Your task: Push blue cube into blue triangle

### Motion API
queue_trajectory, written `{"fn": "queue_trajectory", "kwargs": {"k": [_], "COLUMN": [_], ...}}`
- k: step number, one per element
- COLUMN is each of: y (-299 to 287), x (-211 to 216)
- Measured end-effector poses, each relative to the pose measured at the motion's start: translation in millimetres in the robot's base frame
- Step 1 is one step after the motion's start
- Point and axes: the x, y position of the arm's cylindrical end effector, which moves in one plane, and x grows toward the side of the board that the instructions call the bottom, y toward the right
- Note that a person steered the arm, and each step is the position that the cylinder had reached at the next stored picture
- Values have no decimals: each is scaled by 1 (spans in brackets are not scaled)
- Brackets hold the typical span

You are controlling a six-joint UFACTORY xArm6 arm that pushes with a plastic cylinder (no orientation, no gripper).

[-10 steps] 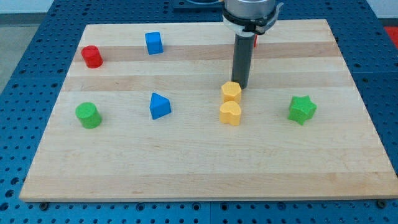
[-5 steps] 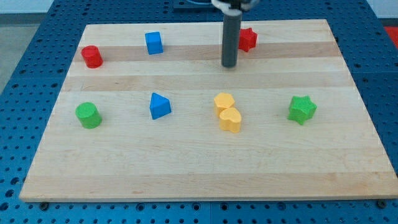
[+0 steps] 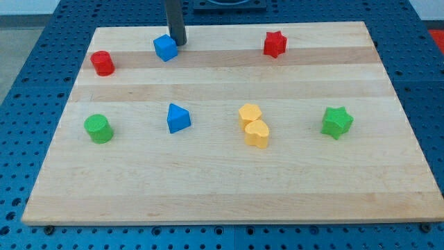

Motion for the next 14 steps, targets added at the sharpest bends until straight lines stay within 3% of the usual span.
{"fn": "queue_trajectory", "kwargs": {"k": [1,3,4,7,8,10,11,14], "y": [3,-79,-85,-28,-28,-16,10,0], "x": [-22,-13,-6,65,64,-35,-31,21]}}
